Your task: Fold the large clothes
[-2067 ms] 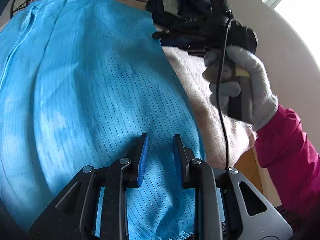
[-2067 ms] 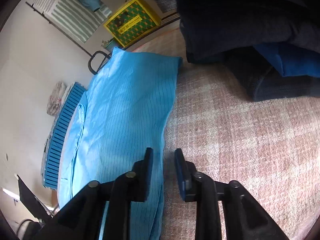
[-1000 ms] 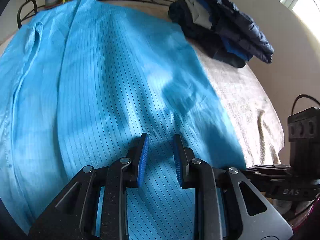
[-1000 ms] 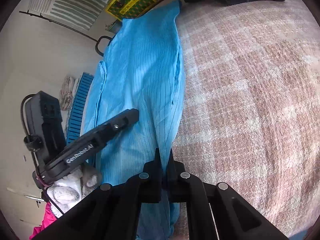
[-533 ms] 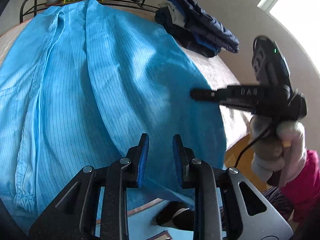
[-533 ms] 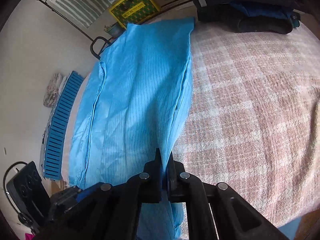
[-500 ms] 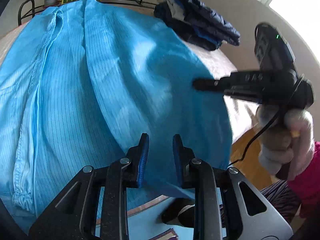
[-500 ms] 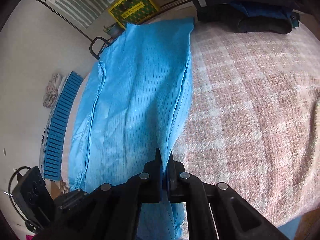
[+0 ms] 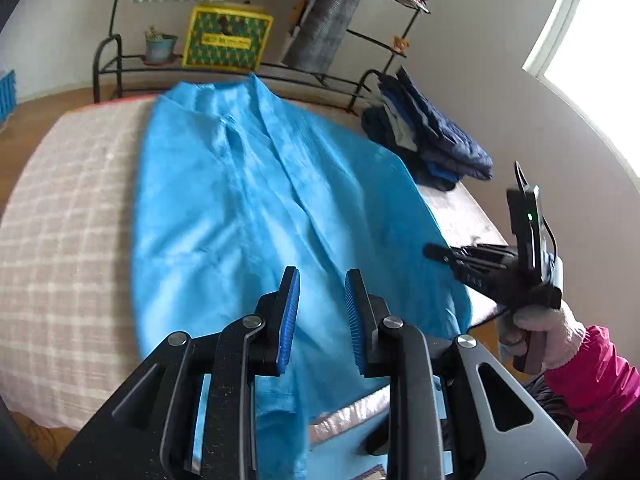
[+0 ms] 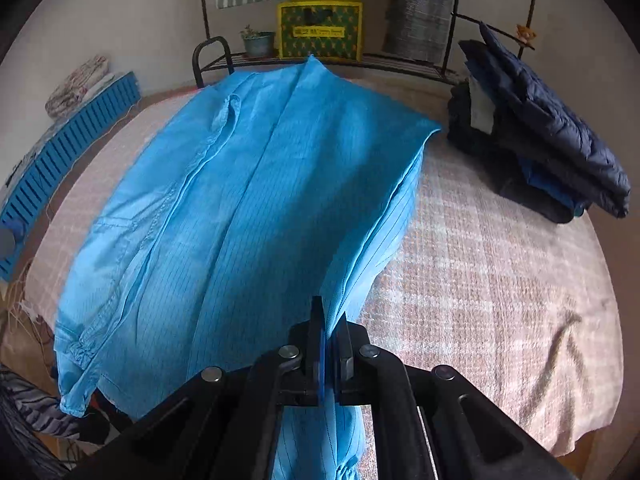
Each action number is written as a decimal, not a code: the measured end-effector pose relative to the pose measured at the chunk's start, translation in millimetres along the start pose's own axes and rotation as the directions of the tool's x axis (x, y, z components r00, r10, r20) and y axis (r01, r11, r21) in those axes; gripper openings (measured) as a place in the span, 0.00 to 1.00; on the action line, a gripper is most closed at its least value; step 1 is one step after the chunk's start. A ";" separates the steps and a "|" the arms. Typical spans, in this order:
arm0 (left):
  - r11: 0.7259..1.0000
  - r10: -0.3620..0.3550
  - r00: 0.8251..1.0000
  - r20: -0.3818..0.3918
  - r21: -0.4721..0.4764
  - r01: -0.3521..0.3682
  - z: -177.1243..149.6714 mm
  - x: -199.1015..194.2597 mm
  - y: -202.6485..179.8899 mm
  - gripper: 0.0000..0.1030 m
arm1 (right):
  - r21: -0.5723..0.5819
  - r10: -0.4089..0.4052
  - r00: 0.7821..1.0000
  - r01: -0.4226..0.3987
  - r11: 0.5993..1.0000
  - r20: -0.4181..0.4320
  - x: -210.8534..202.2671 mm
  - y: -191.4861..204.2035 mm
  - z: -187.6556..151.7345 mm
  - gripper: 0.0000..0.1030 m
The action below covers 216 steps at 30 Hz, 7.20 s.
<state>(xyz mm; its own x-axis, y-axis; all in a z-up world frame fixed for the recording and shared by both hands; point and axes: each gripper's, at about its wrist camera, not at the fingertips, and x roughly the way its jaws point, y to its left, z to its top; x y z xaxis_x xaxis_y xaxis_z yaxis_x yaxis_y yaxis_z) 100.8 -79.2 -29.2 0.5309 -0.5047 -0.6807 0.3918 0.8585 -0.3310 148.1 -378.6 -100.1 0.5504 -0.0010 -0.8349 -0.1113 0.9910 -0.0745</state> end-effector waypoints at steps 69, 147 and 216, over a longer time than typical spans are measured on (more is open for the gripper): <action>0.986 -0.086 0.977 -0.196 -0.159 0.055 -107.9 34.4 69.3 0.46 | -0.081 0.491 0.871 -0.490 0.868 0.000 7.0 31.8 -80.3 0.45; 0.794 -0.354 0.935 -0.016 -0.533 0.292 18.7 70.1 176.6 0.01 | 0.277 0.717 0.686 -0.717 0.639 0.123 48.5 -0.8 51.0 0.01; 0.931 0.115 0.980 -0.160 -0.328 -0.163 7.2 108.6 168.8 0.09 | 0.040 0.208 0.978 -0.207 0.977 -0.027 63.2 -0.7 48.1 0.26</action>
<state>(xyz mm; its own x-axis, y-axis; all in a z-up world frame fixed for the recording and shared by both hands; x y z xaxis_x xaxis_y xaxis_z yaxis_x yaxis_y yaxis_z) 229.9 10.2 -154.3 0.4450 -0.3815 -0.8102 0.0317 0.9109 -0.4114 222.8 -372.9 -126.6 0.4925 0.2019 -0.8465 -0.1898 0.9742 0.1219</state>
